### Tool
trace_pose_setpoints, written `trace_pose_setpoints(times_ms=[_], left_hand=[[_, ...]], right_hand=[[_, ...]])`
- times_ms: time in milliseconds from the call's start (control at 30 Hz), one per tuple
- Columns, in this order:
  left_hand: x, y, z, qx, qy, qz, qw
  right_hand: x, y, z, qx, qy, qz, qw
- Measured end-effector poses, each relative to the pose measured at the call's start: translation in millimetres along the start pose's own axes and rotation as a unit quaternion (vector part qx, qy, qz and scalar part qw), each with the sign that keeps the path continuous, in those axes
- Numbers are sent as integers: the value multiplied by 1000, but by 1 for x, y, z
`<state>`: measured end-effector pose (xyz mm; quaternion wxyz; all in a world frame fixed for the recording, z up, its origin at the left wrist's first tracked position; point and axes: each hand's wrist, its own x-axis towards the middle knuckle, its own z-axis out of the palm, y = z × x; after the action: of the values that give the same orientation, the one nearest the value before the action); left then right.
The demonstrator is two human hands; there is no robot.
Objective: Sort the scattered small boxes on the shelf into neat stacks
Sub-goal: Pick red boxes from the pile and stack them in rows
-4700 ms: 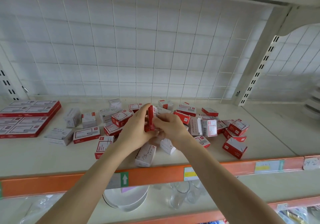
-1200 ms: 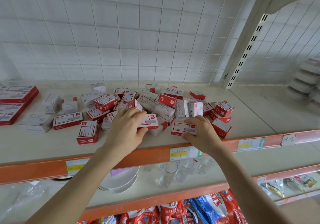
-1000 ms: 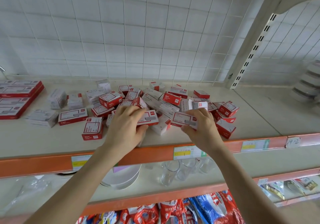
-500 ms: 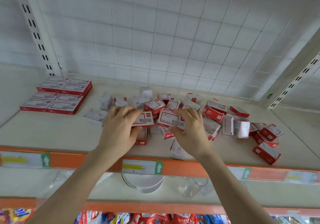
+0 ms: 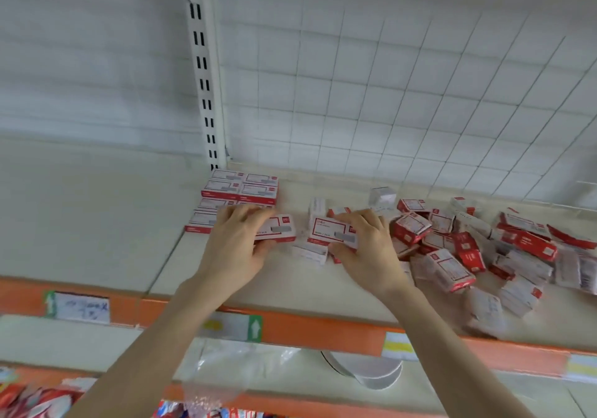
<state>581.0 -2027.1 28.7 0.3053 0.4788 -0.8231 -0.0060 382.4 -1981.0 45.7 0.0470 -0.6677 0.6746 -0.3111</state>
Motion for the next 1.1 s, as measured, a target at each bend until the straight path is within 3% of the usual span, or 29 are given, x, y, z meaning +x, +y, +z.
trace_pose_setpoints(times_ms=[167, 500, 867, 1100], left_hand=[[1, -51, -15, -18, -14, -29, 999], [17, -111, -28, -43, -116, -97, 987], [43, -109, -26, -68, -184, -109, 975], [44, -107, -21, -65, -154, -116, 979]], right_hand=[[10, -36, 33, 4, -5, 8, 1000], [16, -66, 60, -10, -21, 41, 999], [19, -74, 69, -34, -39, 59, 997], [18, -75, 68, -37, -37, 40, 998]])
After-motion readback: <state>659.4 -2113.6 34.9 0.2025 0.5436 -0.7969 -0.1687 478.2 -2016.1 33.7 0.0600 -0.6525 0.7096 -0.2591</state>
